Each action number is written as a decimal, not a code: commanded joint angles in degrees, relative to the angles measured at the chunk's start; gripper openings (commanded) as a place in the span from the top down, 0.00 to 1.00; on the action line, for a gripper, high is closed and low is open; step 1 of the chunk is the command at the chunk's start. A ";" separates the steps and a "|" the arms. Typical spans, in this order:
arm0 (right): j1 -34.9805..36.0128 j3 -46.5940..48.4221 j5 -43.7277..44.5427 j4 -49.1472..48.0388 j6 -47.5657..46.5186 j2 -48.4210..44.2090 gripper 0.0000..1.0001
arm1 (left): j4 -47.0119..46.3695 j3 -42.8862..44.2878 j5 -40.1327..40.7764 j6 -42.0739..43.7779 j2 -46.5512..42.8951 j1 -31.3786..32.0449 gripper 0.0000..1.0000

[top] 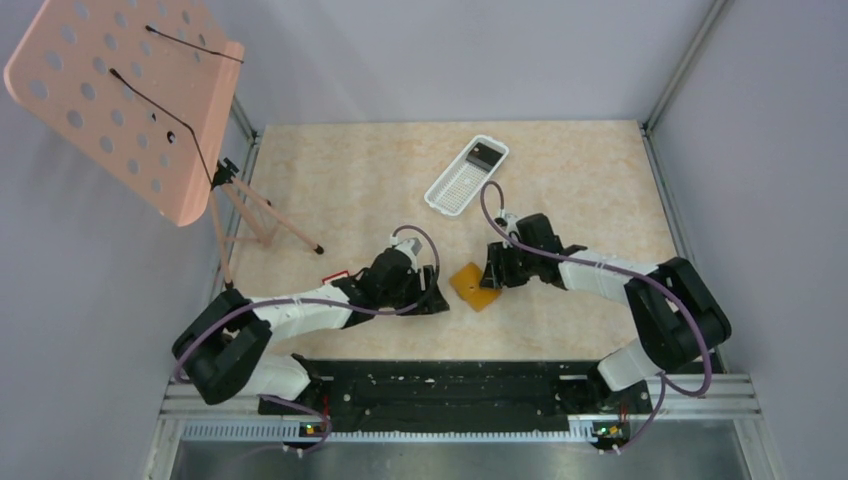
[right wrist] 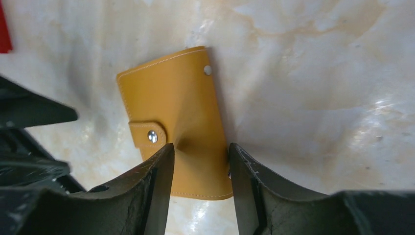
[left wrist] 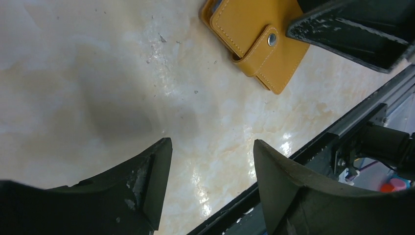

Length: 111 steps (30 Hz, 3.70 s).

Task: Take the credit cards out of the card holder
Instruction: Move the card holder to the center of the board, then open the card holder at the center of the board.

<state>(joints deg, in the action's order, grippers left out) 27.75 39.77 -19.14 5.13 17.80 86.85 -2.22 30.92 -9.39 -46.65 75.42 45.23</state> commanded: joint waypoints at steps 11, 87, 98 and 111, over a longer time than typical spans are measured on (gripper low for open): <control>-0.31 -16.74 -13.36 -25.96 15.68 -3.63 0.59 | -13.91 4.53 -1.64 -1.51 14.64 3.25 0.48; 18.48 -27.25 20.60 -14.27 26.98 -31.14 1.00 | 8.54 13.83 15.74 -4.56 12.64 12.42 0.88; 18.41 -28.79 19.36 -15.55 26.67 -33.88 1.00 | 11.57 13.13 16.71 -5.29 8.15 12.33 0.88; 18.39 -28.46 16.68 -16.84 26.28 -33.93 1.00 | 8.69 15.96 9.79 -2.92 8.35 12.49 0.75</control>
<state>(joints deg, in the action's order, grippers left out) 46.00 11.14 -1.48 -9.91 44.99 52.27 10.98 44.14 4.67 -50.96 84.84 57.65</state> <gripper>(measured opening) 0.035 0.223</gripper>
